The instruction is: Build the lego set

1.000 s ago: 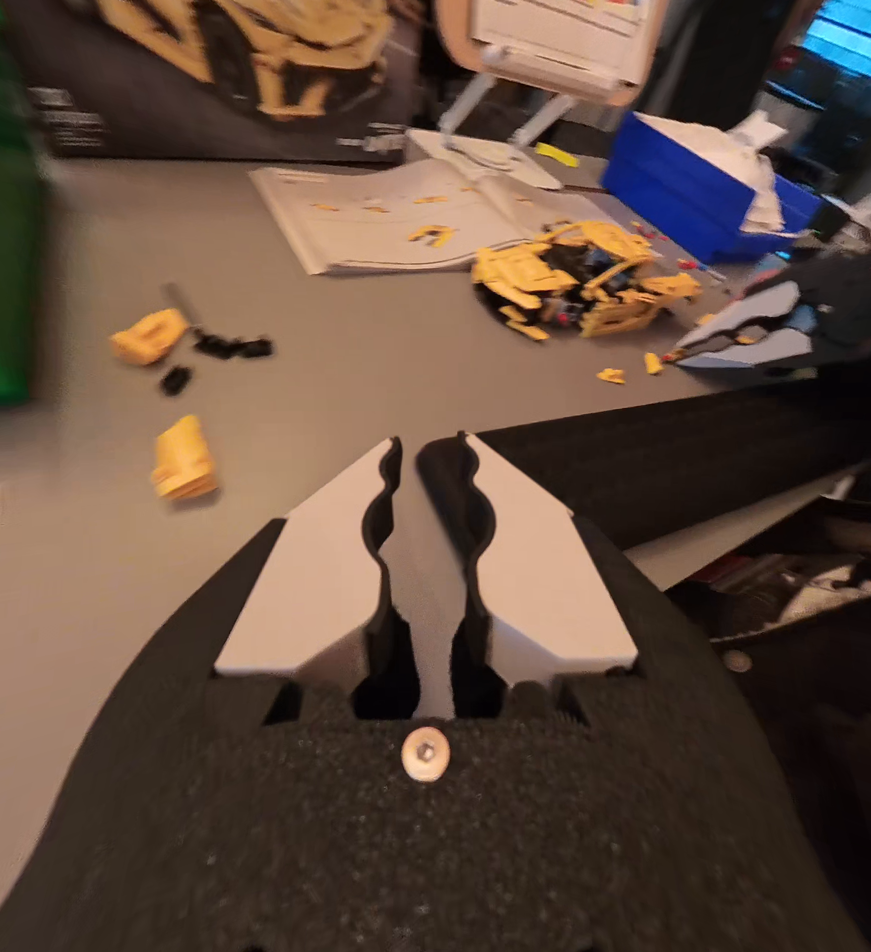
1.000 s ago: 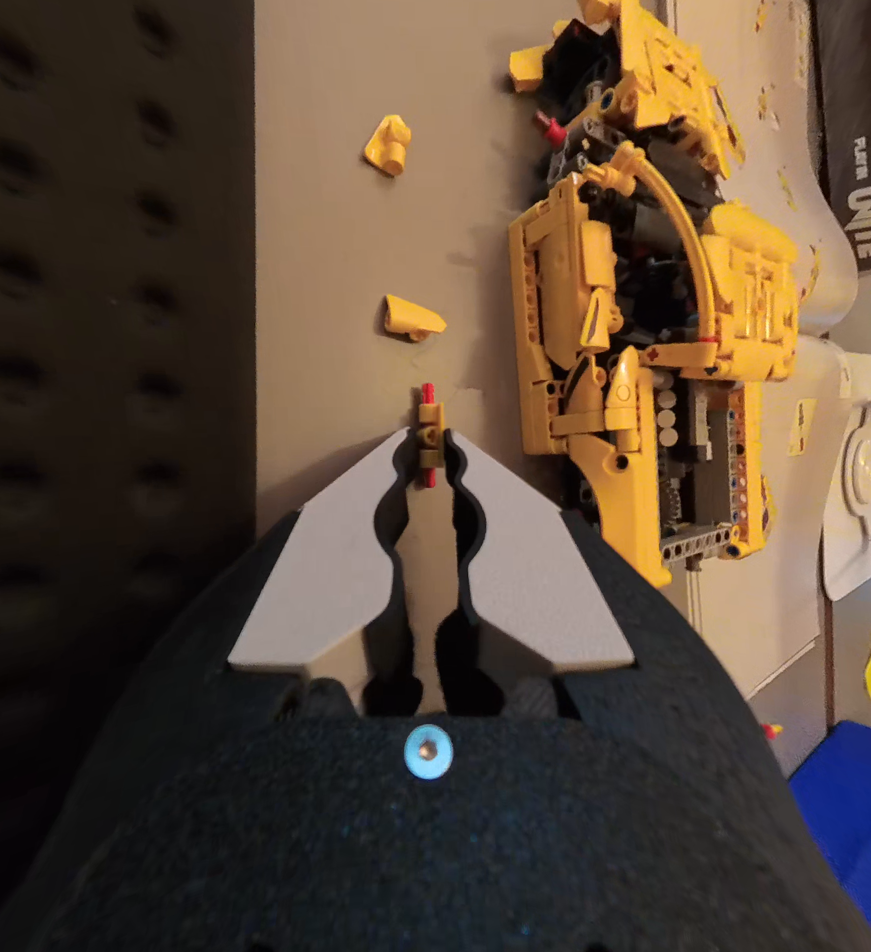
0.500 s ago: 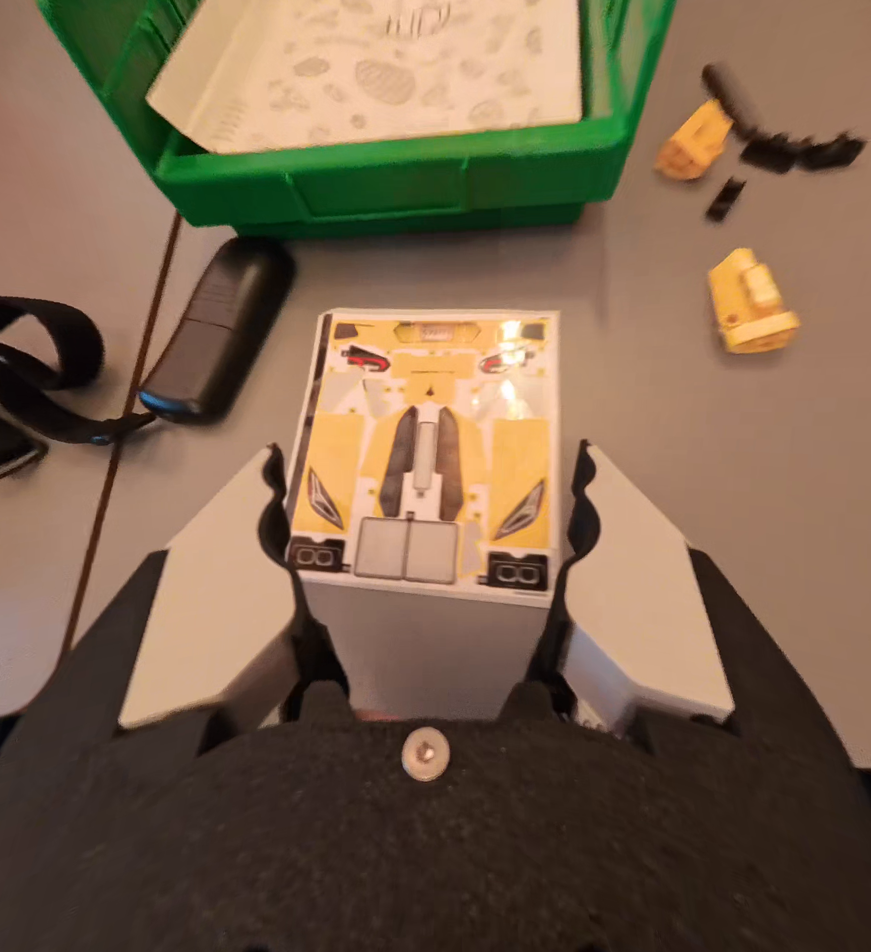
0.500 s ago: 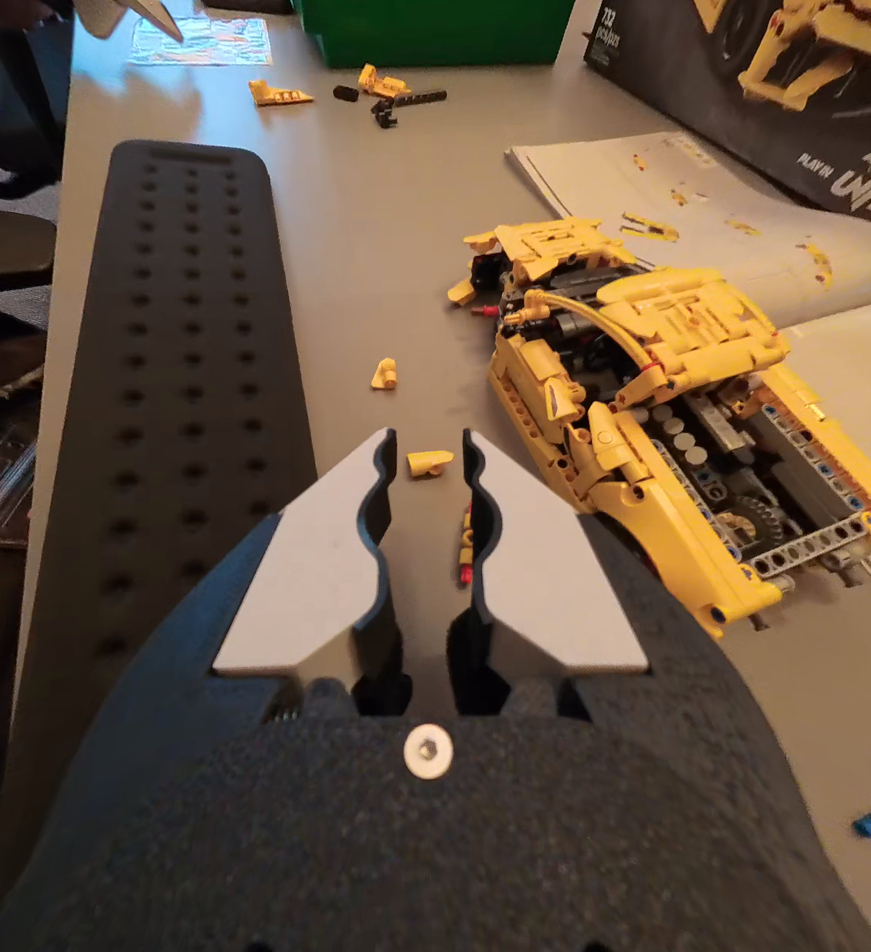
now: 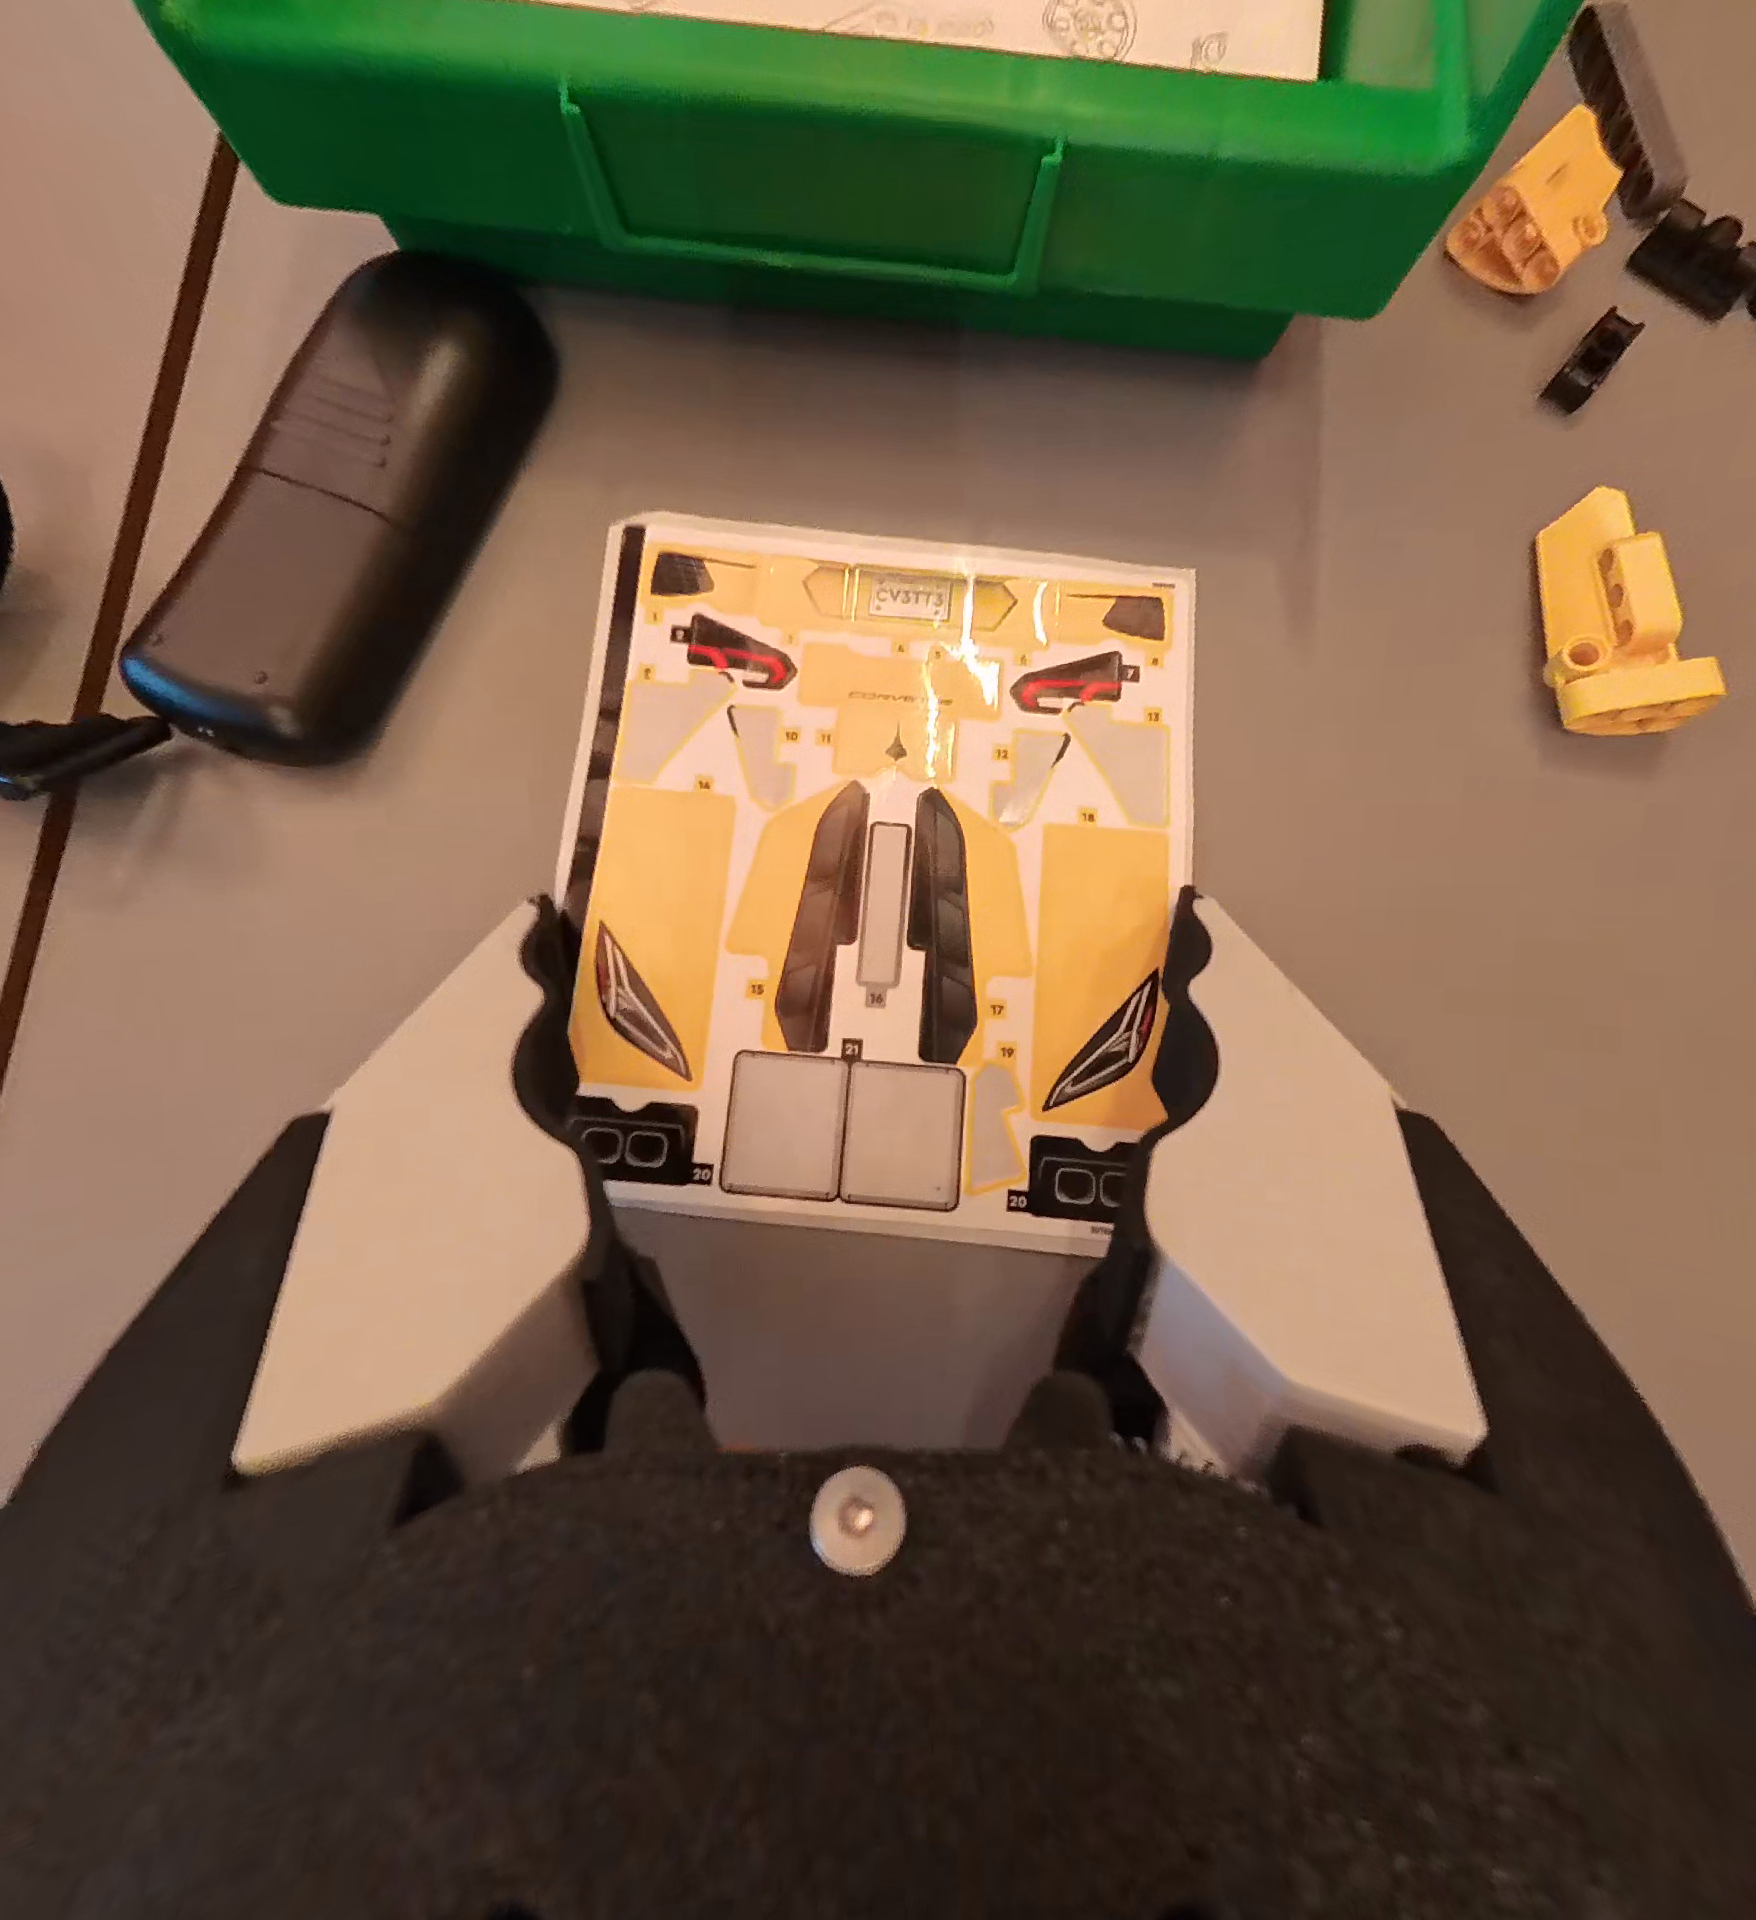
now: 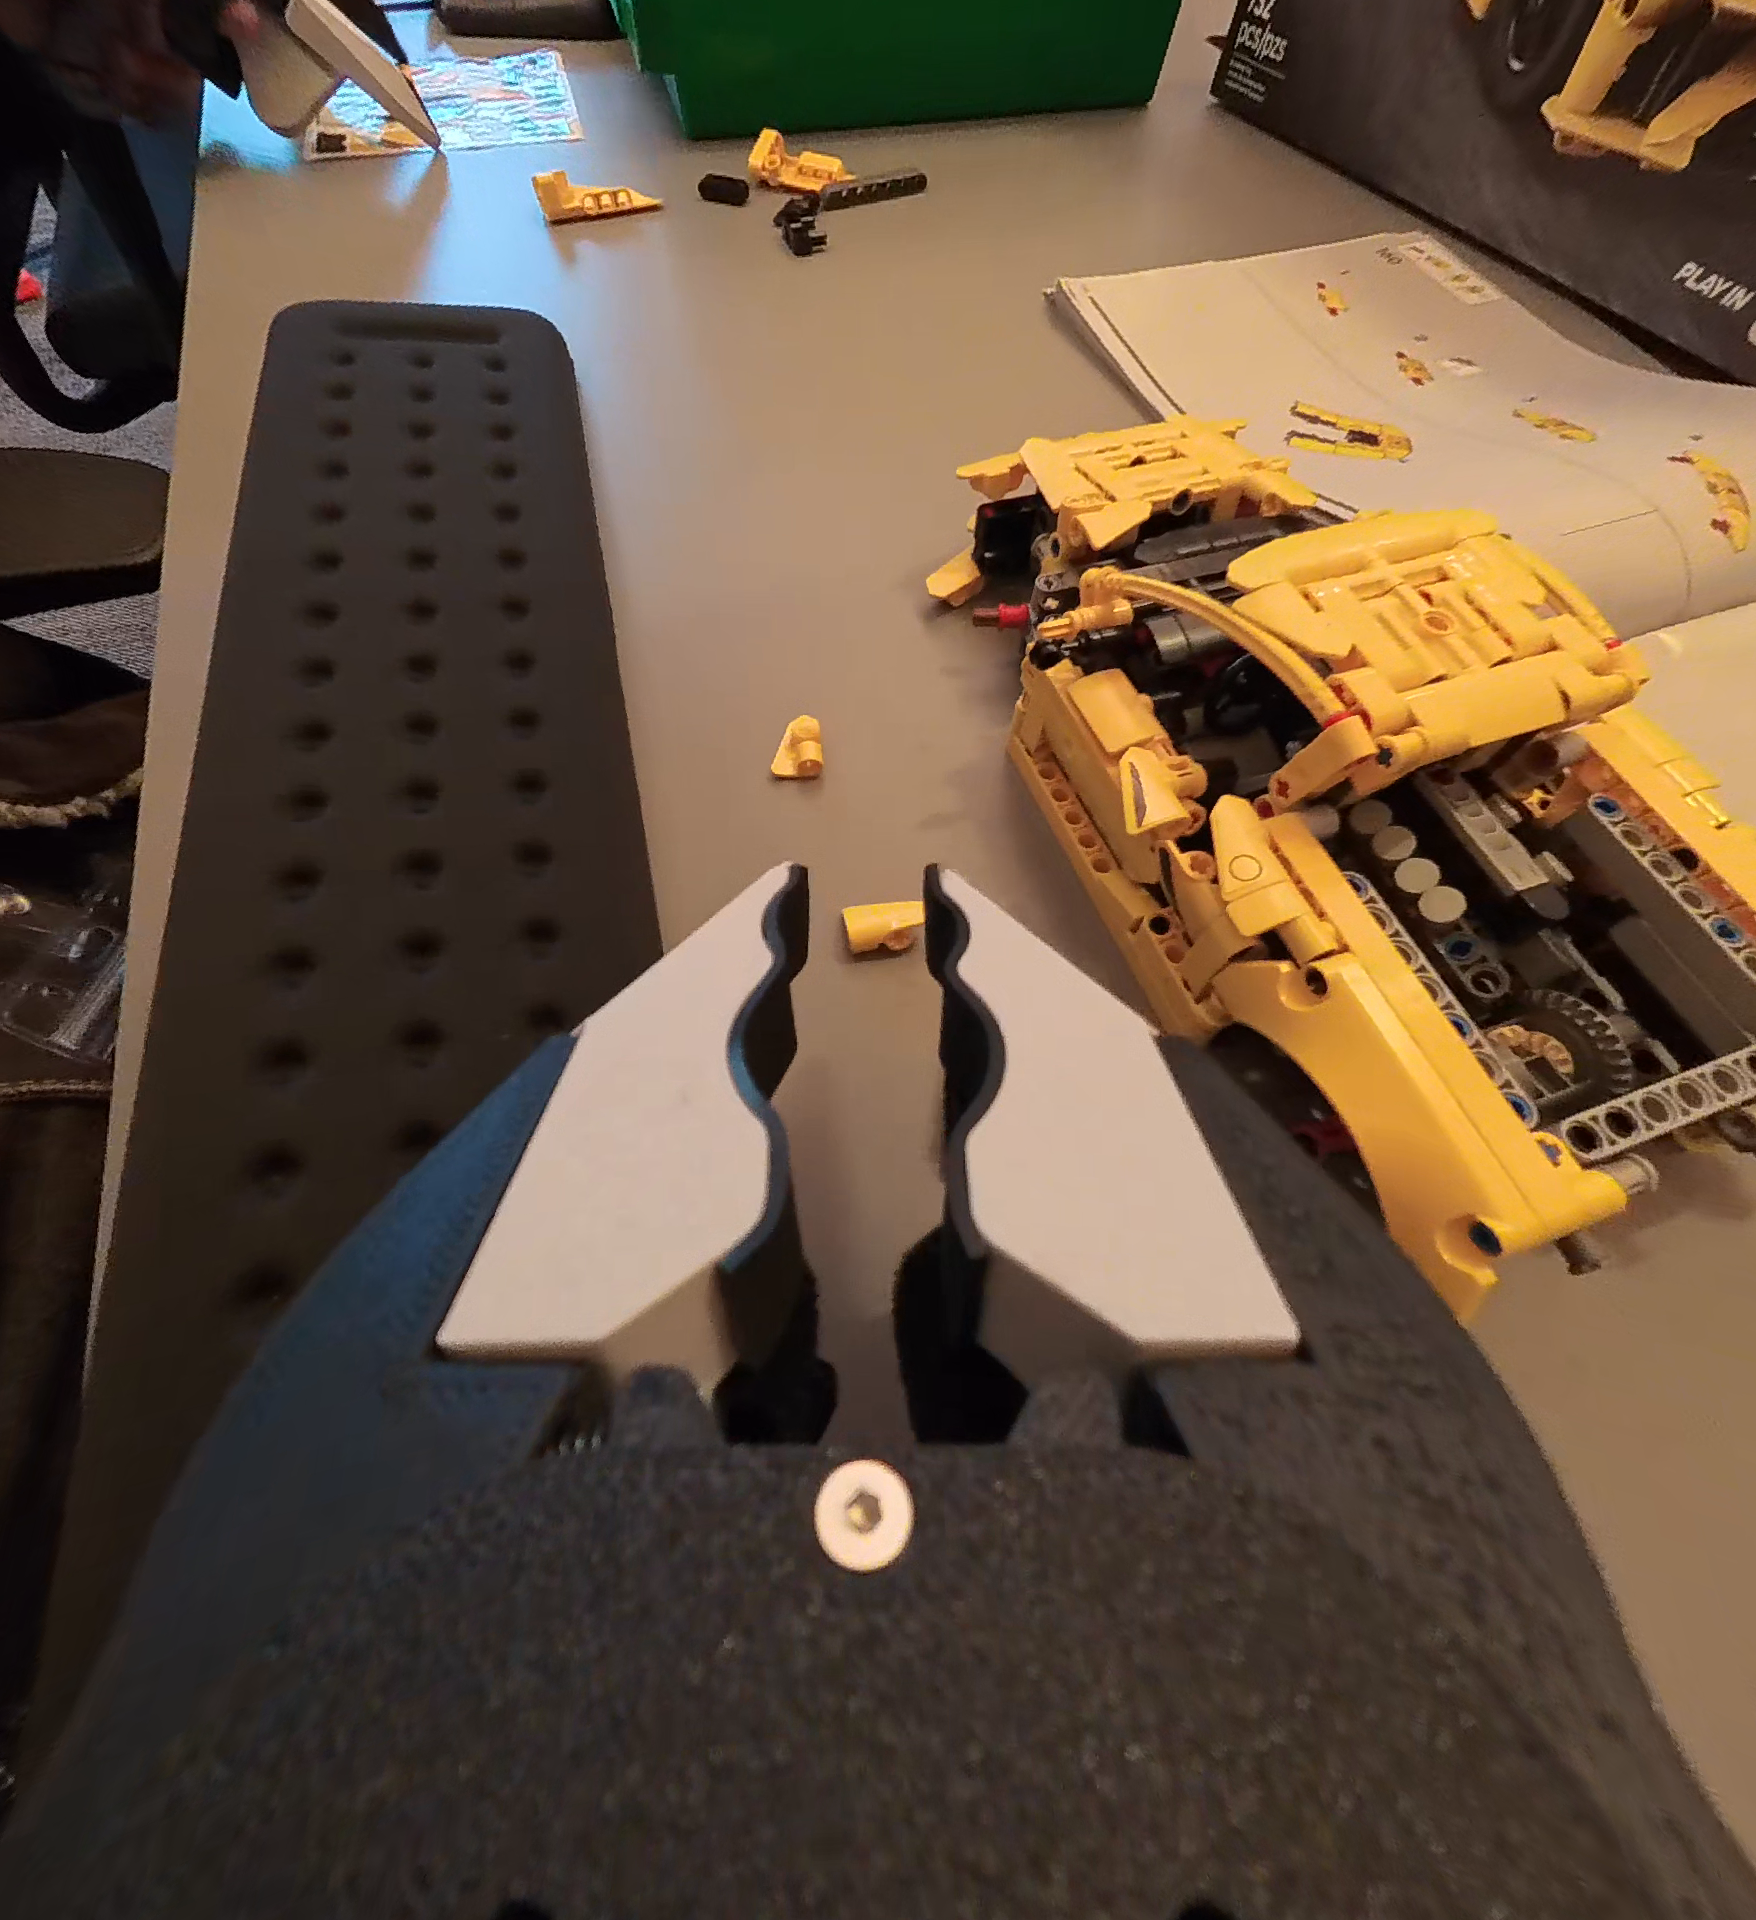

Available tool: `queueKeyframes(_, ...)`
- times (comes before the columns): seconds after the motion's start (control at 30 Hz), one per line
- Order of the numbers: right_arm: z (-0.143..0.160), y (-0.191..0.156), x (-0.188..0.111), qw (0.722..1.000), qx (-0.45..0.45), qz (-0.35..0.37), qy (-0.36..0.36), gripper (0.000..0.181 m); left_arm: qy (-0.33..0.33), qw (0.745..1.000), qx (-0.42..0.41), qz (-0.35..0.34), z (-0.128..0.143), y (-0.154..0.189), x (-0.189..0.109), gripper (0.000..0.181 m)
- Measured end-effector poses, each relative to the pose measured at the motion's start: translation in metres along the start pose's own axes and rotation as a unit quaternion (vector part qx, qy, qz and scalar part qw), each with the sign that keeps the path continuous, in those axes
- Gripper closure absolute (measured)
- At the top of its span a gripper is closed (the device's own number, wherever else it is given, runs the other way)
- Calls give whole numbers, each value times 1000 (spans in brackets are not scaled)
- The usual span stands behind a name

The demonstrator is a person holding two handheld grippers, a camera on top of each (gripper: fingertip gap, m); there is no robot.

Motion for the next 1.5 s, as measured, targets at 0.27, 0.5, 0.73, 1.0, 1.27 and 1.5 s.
queueKeyframes(0.27, 0, -1, 0, 1000, 3, -8, -1, 164, -9, 1000, -3, -3, 2, 3, -6, 96)
queueKeyframes(0.5, 1, -1, 1, 1000, 5, -13, -6, 166, -8, 1000, 16, 7, 9, 6, -14, 150)
queueKeyframes(0.73, 1, -1, 1, 1000, 9, -19, -6, 168, -18, 999, 39, 6, 11, 6, -17, 178)
queueKeyframes(1.0, -10, -3, -2, 999, 18, -29, 19, 169, 40, 996, 78, 15, -2, 18, -39, 181)
queueKeyframes(1.27, -131, -43, 53, 981, 37, -157, 104, 131, 227, 956, 98, 157, -45, 83, -113, 181)
queueKeyframes(1.5, -211, -66, 115, 895, 181, -382, 142, 122, 316, 894, 124, 294, -88, 173, -137, 181)
Point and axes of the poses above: each gripper's, where its closed fingertips meet, x out along the fingers, z out of its underside, y = z × x across the jaws, the point moved 8 cm from there along -x, back along the fingers, and after that the axes turned 9 degrees about -y, right-handed, at the moved point
